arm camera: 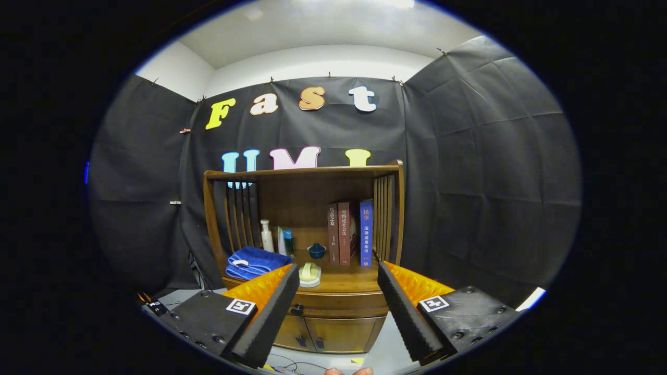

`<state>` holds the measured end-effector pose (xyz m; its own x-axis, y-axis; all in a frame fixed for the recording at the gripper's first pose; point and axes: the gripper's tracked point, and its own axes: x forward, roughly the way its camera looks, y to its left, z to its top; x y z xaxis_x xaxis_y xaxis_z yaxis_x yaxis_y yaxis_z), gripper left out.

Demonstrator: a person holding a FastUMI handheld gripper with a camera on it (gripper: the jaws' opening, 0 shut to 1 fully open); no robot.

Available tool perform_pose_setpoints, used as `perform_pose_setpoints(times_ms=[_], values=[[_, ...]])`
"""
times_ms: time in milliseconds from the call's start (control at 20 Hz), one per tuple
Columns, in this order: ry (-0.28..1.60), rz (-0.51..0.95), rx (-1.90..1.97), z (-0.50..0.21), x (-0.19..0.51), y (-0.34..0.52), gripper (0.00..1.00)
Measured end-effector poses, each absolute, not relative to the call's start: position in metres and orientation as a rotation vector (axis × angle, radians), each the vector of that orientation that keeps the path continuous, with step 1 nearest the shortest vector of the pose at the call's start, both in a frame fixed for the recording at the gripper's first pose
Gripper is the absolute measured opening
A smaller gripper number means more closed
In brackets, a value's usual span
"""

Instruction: Pull open the drawer, take out the items inside it, and place them on the countertop above the cabinet.

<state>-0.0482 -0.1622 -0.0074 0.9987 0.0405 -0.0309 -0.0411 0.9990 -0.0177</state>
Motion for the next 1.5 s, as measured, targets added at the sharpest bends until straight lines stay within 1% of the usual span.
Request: perform_pose_setpoints(times_ms=[500, 1150, 1500], values=[[0.034, 0.033, -0.022, -0.015, -0.047, -0.162, 0.98], [0.044, 0.056, -0.015, -0.021, -0.050, -0.154, 0.98], [0.036, 0.043, 0.007, -0.019, -0.048, -0.164, 0.98]])
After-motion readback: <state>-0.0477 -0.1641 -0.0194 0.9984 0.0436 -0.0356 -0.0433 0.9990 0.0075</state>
